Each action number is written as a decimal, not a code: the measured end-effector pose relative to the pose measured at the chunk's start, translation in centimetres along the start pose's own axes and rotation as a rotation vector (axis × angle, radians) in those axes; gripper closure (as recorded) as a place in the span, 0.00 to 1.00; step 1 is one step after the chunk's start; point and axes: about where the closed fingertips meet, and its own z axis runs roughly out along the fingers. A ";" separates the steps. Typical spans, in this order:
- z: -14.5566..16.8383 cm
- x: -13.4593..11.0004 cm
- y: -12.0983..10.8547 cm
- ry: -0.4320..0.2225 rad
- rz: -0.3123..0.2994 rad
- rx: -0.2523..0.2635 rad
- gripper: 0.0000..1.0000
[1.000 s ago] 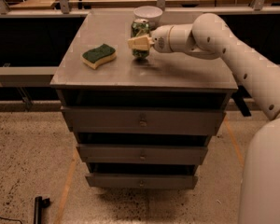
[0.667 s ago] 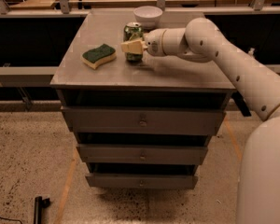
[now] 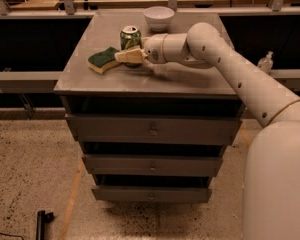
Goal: Move green can near sponge
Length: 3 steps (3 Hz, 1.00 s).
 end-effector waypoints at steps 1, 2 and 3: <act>0.0 -0.4 0.3 0.019 -0.045 0.006 0.00; -1.4 -0.9 -0.5 0.027 -0.055 0.061 0.00; -5.4 -1.8 -2.7 0.035 -0.059 0.198 0.00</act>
Offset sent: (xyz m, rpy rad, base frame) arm 0.0048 -0.0381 0.0263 -0.0780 -0.0754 -0.1255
